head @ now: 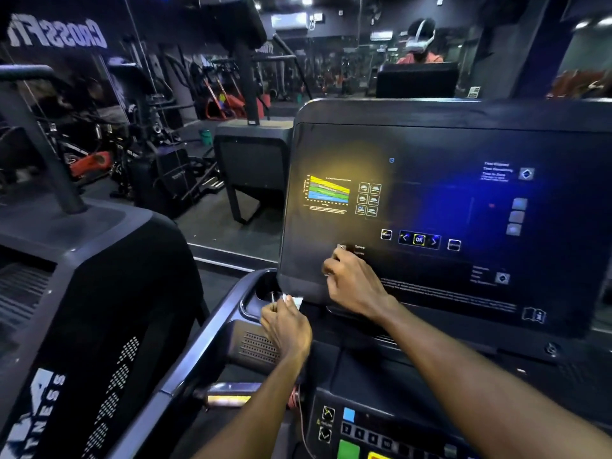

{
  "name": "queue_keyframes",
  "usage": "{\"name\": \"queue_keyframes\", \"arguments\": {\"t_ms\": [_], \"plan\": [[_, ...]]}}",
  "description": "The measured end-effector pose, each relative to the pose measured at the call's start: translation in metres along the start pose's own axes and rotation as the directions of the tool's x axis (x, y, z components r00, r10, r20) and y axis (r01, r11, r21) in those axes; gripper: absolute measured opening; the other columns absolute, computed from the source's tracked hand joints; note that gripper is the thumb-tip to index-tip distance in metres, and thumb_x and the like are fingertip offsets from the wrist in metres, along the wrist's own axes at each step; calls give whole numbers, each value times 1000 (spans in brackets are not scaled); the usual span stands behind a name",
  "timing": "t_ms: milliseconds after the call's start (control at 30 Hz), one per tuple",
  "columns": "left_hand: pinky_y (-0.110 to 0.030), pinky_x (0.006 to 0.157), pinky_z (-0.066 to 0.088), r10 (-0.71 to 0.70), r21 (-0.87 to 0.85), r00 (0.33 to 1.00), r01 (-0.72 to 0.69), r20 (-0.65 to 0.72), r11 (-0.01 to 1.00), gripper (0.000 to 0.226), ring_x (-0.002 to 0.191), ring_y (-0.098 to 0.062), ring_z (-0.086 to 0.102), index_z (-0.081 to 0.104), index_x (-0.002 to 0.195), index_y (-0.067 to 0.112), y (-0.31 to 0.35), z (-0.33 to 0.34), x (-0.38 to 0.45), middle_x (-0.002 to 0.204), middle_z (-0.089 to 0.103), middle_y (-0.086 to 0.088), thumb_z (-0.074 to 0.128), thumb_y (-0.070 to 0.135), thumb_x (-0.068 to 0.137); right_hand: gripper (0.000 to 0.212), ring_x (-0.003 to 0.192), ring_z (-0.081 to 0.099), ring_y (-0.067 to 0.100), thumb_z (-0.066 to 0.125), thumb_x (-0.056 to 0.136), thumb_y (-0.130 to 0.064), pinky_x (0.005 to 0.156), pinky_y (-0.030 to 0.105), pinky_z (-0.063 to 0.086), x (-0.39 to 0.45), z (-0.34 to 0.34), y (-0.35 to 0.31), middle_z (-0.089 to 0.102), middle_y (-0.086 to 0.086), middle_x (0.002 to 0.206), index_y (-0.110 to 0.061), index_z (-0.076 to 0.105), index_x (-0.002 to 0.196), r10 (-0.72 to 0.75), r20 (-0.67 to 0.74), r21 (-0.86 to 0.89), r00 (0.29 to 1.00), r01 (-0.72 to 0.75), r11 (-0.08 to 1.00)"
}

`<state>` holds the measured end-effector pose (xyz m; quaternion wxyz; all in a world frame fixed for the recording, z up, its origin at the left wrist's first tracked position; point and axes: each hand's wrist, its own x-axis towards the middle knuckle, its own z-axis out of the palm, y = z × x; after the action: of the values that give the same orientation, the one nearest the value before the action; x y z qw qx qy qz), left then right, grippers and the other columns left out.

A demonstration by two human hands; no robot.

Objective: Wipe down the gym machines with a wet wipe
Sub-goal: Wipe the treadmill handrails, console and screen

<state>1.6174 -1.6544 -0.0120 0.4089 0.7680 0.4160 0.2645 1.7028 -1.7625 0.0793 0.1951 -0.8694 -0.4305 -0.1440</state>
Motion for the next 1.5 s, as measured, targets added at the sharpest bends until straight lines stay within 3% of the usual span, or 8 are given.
{"name": "queue_keyframes", "arguments": {"t_ms": [267, 400, 500, 600, 733, 900, 1167, 1500], "plan": [[-35, 101, 31, 190, -86, 981, -186, 39, 979, 43, 113, -32, 44, 58, 130, 3, 24, 4, -28, 115, 51, -21, 30, 27, 106, 23, 88, 64, 33, 52, 80, -4, 83, 39, 54, -36, -3, 11, 64, 9, 92, -10, 73, 88, 251, 42, 263, 967, -253, 931], [-33, 81, 36, 343, -186, 922, -310, 179, 932, 32, 100, -30, 57, 69, 105, 2, 49, 12, -42, 100, 66, -19, 41, 16, 104, 31, 92, 66, 29, 49, 80, -1, 84, 37, 52, -50, -2, 14, 72, 11, 96, -9, 72, 99, 332, 100, 338, 938, -346, 875], [-32, 72, 46, 305, -354, 892, -181, 335, 918, 23, 84, -18, 64, 74, 92, 13, 62, 16, -44, 86, 72, 1, 51, 15, 97, 37, 101, 65, 24, 54, 81, -2, 91, 30, 50, -60, -11, 16, 73, 10, 107, -8, 71, 114, 424, 75, 403, 903, -416, 815], [-30, 59, 42, 212, -418, 867, -5, 451, 909, 26, 65, -15, 54, 70, 72, 15, 70, 16, -45, 63, 63, 5, 52, 5, 88, 21, 75, 62, 16, 59, 79, -2, 65, 22, 45, -72, -24, 21, 71, 2, 79, -11, 76, 88, 500, 127, 455, 857, -498, 738], [-33, 58, 50, 232, -324, 756, -28, 612, 946, 29, 59, -17, 57, 70, 70, 18, 77, 17, -51, 59, 66, 4, 48, 0, 76, 11, 71, 60, 8, 68, 81, -8, 57, 13, 40, -93, -44, 28, 71, 0, 77, -16, 74, 79, 569, 158, 379, 807, -582, 720], [-28, 78, 49, 448, -264, 652, -365, 612, 893, 12, 85, -18, 63, 70, 97, 9, 73, 17, -69, 94, 71, -1, 62, 11, 88, 19, 84, 64, 17, 72, 73, -12, 69, 24, 46, -131, -62, 38, 71, 1, 84, -23, 61, 62, 724, 155, 229, 673, -737, 636], [-15, 66, 42, 658, -444, 293, -546, 694, 710, 9, 72, -10, 58, 71, 97, 7, 89, 41, -131, 86, 69, -1, 67, 6, 89, 21, 54, 54, 0, 69, 79, -5, 57, 19, 43, -224, -100, 42, 63, -12, 57, -26, 70, 75, 789, 276, 260, 549, -833, 489], [-12, 68, 37, 579, -371, 185, -607, 794, 703, 13, 76, -12, 58, 73, 92, 8, 91, 86, -202, 85, 68, 2, 61, 7, 92, 17, 69, 60, 14, 61, 79, -2, 49, 12, 39, -323, -119, 62, 69, 3, 75, -14, 73, 83, 969, 83, 207, 232, -955, 211]]}}
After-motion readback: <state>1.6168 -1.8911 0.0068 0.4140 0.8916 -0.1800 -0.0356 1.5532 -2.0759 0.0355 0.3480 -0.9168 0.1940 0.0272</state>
